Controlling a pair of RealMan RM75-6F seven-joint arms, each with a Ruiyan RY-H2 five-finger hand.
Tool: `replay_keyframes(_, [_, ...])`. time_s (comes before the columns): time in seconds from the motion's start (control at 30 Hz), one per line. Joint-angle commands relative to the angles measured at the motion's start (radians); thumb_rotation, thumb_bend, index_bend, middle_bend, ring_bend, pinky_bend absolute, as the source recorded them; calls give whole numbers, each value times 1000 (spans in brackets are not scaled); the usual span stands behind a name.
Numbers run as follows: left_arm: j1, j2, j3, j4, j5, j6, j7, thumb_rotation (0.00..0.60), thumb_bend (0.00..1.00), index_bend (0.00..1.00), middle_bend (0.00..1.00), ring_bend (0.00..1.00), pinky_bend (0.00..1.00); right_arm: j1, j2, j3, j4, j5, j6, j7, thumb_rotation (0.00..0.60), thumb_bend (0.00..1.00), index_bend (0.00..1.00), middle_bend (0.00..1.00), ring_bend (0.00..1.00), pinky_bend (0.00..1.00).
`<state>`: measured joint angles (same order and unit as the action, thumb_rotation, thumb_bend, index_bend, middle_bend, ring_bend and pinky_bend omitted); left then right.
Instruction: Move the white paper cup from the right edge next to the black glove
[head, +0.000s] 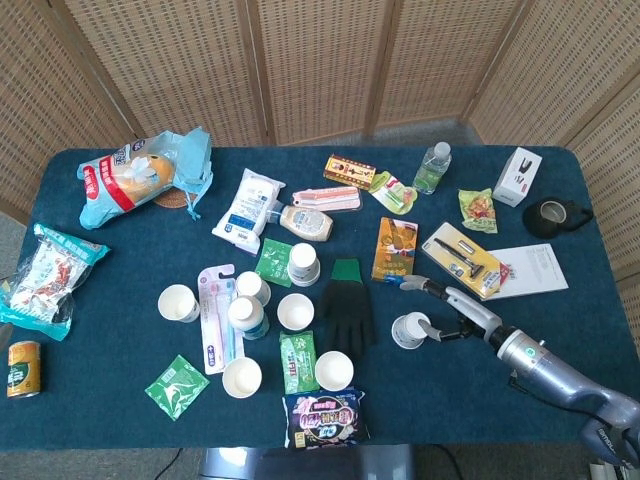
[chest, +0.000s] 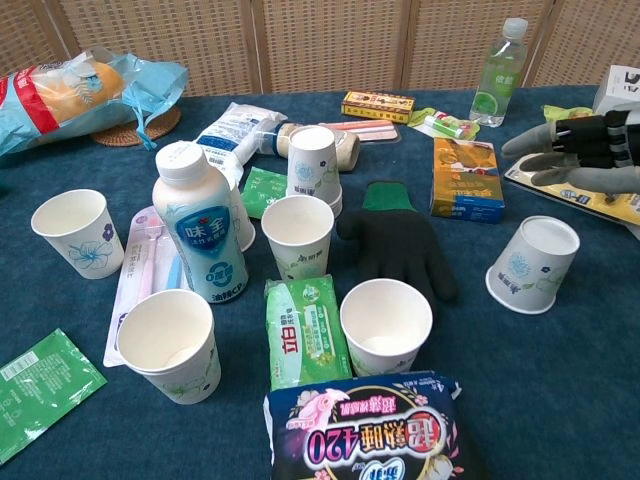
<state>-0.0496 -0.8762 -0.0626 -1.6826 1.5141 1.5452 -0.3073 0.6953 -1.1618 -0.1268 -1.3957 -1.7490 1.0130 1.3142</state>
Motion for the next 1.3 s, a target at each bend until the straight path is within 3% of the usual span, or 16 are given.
replay_keyframes(0.03, [-1,-1,0,-1,0,-1,2,600,410,0,47,54,11,-1,25,4,-29,13,15,-28,522,544,147,0,0,0])
replay_keyframes(0.43, [-5,-1,3,-10,1,-10,17,600,412,0,48,54,12,-43,109,51,-139,89,85,-215,526,540,161,0,0,0])
replay_keyframes(0.77, [1,-1,13,-16,3,-13,26,600,411,0,48,54,12,-118,134,119,-210,238,130,-624,600,529,179,0,0,0])
replay_keyframes(1.3, [6,-33,20,17,-11,-27,5,600,411,0,50,51,3,-261,103,196,-186,479,293,-1321,600,506,197,0,0,0])
